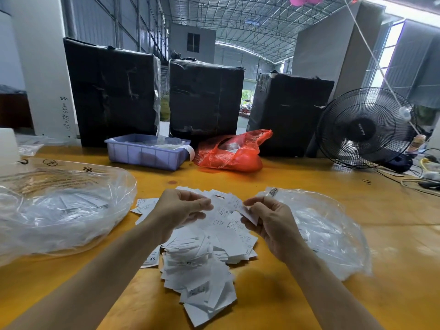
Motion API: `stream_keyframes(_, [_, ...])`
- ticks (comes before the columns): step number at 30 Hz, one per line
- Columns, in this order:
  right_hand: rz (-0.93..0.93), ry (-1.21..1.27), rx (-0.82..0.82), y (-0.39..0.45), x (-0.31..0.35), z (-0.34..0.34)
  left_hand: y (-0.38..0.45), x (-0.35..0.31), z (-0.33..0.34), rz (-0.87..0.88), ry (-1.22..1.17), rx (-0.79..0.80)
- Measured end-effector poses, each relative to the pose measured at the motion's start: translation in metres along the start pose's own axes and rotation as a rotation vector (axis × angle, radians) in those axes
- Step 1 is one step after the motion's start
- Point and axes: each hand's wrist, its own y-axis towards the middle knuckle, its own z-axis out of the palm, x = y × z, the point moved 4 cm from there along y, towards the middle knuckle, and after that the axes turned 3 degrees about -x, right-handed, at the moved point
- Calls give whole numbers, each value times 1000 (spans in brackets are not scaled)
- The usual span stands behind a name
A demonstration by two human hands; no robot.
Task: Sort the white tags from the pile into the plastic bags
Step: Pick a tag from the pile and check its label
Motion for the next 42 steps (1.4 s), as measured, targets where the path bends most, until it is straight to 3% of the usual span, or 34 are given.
stream_keyframes(9, [-110,-21,5,3,3,-3,-3,3,8,-46,59,142])
stream_keyframes(14, [-93,169,79,1,6,4,-5,6,14,-84,62,199])
stream_keyframes(29, [-432,-227,-20,-10,4,17,-10,7,21,-115,-15,295])
stream_keyframes(42, [-488,-291,-54,-12,6,19,-5,7,15,-125,-40,255])
